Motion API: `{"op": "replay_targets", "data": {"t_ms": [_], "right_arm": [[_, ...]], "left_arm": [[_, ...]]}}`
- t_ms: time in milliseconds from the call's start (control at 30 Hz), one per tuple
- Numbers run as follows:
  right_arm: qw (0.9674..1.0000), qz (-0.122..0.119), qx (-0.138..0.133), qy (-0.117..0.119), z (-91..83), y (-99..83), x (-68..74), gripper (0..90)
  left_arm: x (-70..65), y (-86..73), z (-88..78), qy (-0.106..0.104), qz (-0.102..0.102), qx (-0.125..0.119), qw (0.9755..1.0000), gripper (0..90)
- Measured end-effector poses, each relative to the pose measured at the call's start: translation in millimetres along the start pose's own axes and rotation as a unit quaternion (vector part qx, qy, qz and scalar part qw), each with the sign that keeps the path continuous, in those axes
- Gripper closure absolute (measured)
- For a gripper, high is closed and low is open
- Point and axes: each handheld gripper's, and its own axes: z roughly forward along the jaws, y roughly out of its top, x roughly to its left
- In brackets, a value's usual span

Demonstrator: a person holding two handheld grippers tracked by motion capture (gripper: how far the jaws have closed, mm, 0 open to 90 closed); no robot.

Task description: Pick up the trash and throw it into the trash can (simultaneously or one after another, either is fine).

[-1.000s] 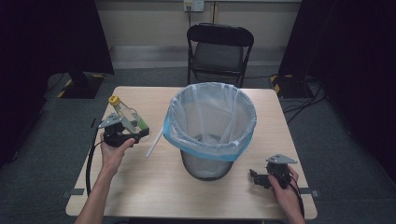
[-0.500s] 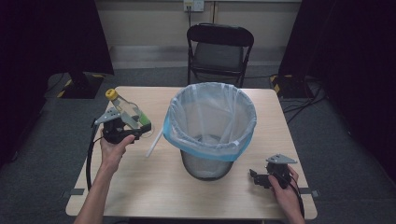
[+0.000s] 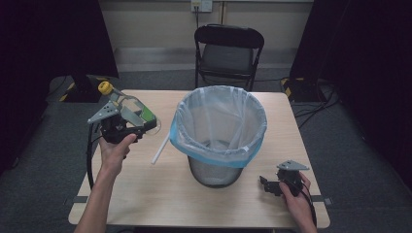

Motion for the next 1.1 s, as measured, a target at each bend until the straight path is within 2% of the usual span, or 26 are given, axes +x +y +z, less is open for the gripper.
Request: {"op": "replay_targets", "data": {"t_ms": [167, 267, 467, 533, 600, 667, 767, 833, 1100], "right_arm": [[1.0000, 0.000, 0.000, 0.000, 0.0, 0.0, 0.0, 11.2], [1.0000, 0.000, 0.000, 0.000, 0.0, 0.0, 0.0, 11.2], [1.0000, 0.000, 0.000, 0.000, 0.0, 0.0, 0.0, 11.2], [1.0000, 0.000, 0.000, 0.000, 0.0, 0.0, 0.0, 11.1], [1.0000, 0.000, 0.000, 0.000, 0.0, 0.0, 0.1, 11.1], [1.0000, 0.000, 0.000, 0.000, 0.0, 0.0, 0.0, 11.2], [1.0000, 0.000, 0.000, 0.000, 0.0, 0.1, -0.1, 11.1], [1.0000, 0.000, 0.000, 0.000, 0.0, 0.1, -0.1, 11.2], [1.0000, -0.001, 0.000, 0.000, 0.2, 0.2, -0.2, 11.1]], "left_arm": [[-5.5, 8.8, -2.5, -0.011, 0.004, -0.013, 0.9998, 27.7], [-8.7, 14.9, -2.6, -0.010, 0.014, -0.012, 0.9998, 27.7], [-14.5, 25.6, 0.2, -0.013, 0.019, -0.018, 0.9996, 27.7], [-16.4, 28.7, 1.4, -0.005, 0.023, -0.014, 0.9996, 27.7], [-17.0, 32.5, 1.6, -0.013, 0.024, -0.019, 0.9994, 27.7], [-19.8, 38.3, 1.5, -0.010, 0.029, -0.025, 0.9992, 27.7], [-22.6, 48.7, 1.3, -0.019, 0.033, -0.031, 0.9988, 27.7], [-25.0, 55.2, 1.0, -0.016, 0.038, -0.031, 0.9987, 27.7], [-36.4, 76.5, 3.0, -0.026, 0.053, -0.051, 0.9970, 27.7]]}}
